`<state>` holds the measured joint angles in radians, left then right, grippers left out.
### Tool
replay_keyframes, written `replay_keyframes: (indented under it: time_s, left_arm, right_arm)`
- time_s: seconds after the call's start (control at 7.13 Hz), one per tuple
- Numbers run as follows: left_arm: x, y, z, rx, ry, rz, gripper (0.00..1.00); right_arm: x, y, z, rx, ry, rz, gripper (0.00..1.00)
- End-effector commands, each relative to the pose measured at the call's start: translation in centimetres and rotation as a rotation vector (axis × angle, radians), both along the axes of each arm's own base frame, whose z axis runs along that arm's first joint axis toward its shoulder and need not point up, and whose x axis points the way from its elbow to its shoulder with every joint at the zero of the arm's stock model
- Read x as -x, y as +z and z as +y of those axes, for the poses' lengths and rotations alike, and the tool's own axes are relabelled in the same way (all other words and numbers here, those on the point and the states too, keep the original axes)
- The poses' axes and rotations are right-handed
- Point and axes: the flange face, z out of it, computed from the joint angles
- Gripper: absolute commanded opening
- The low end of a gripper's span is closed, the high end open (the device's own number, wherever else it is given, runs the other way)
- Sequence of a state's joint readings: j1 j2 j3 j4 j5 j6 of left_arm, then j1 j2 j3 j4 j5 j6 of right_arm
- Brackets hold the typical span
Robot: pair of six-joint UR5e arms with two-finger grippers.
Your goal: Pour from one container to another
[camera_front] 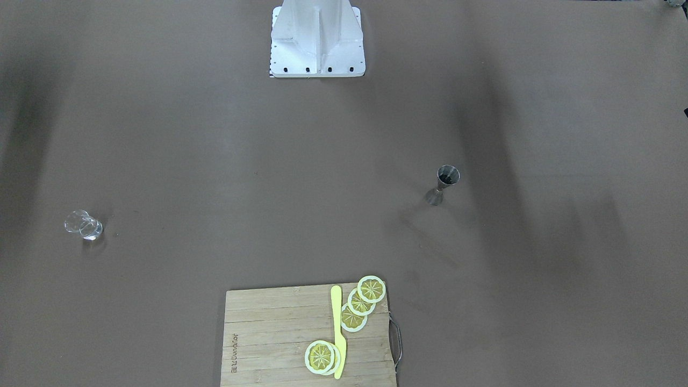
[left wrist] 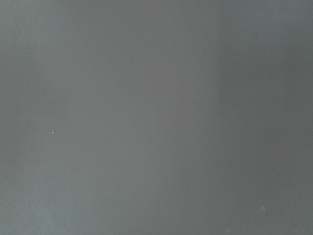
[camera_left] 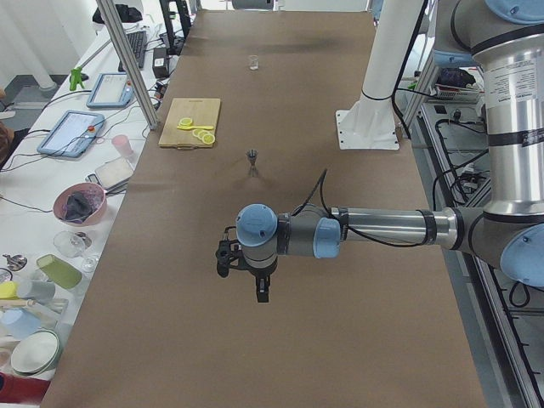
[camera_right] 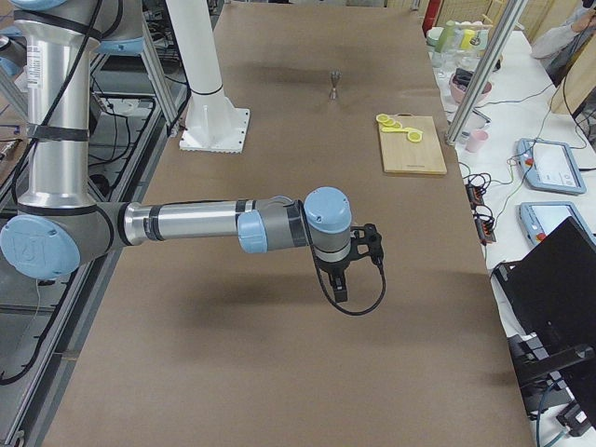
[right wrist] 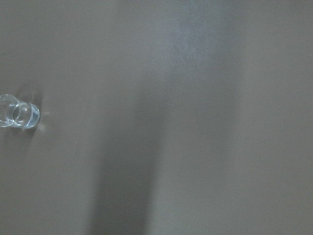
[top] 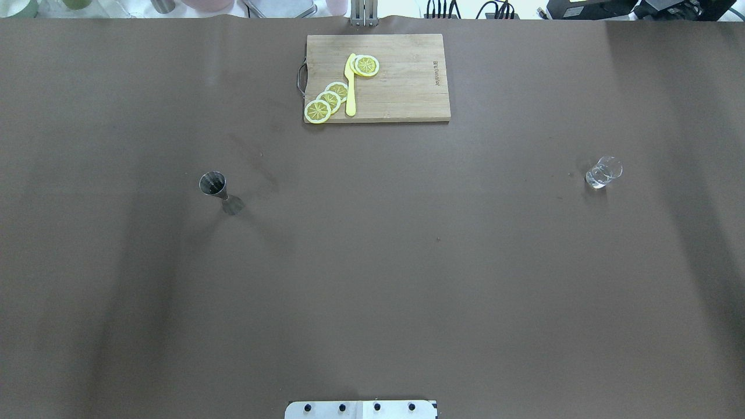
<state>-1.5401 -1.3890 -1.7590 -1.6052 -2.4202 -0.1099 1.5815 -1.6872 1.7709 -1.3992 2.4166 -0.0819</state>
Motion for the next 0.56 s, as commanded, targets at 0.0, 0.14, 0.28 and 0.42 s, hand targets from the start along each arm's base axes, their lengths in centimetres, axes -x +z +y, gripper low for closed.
replay_keyframes:
  time_s: [0.0, 0.14, 0.28, 0.42]
  left_arm:
    - [-0.3, -0.9, -0.4, -0.048, -0.002, 0.019, 0.99]
    - [-2.1, -1.4, -0.7, -0.062, 0.039, 0.062, 0.99]
    - [-5.1, -2.7, -2.0, -0.049, 0.073, 0.065, 0.99]
    - [-7.6, -3.6, -2.5, 0.052, 0.033, 0.077, 0.99]
  right_arm:
    - [0.4, 0.5, 1.8, -0.069, -0.017, -0.043, 1.00]
    - [0.5, 0.4, 2.1, -0.086, -0.025, -0.067, 1.00]
    - [0.7, 0.2, 2.6, -0.127, -0.035, -0.090, 1.00]
    - [0.9, 0.4, 3.3, -0.136, -0.036, -0.104, 1.00]
